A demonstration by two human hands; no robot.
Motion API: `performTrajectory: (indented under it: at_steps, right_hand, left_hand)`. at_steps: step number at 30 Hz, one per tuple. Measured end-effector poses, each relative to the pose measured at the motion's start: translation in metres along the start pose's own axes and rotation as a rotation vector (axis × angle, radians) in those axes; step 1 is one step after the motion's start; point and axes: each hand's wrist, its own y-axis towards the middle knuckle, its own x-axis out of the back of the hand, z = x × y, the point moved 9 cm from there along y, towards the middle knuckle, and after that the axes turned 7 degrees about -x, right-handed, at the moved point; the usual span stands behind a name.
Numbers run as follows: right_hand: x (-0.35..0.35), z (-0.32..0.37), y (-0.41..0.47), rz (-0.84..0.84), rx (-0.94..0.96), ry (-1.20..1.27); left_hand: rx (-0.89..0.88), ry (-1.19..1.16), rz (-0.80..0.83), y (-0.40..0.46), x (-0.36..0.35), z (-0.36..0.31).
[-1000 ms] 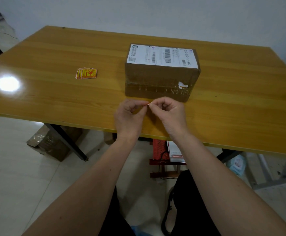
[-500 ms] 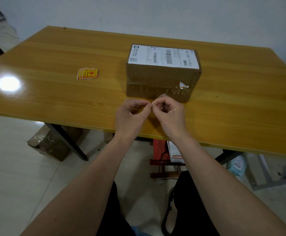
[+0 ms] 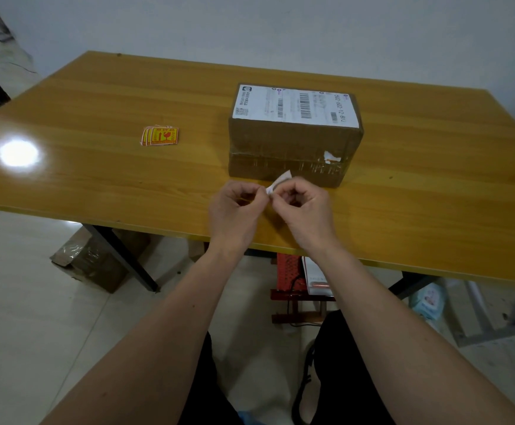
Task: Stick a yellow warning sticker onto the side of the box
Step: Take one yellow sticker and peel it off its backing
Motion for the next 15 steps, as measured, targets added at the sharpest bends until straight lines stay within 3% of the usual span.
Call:
performTrajectory:
  at_steps: [15]
  right_hand:
    - [0.015,-0.008,0.002,-0.143,-0.112,-0.007]
  left_hand:
    - [0.011,0.115,-0.168,0.005,0.010,0.009]
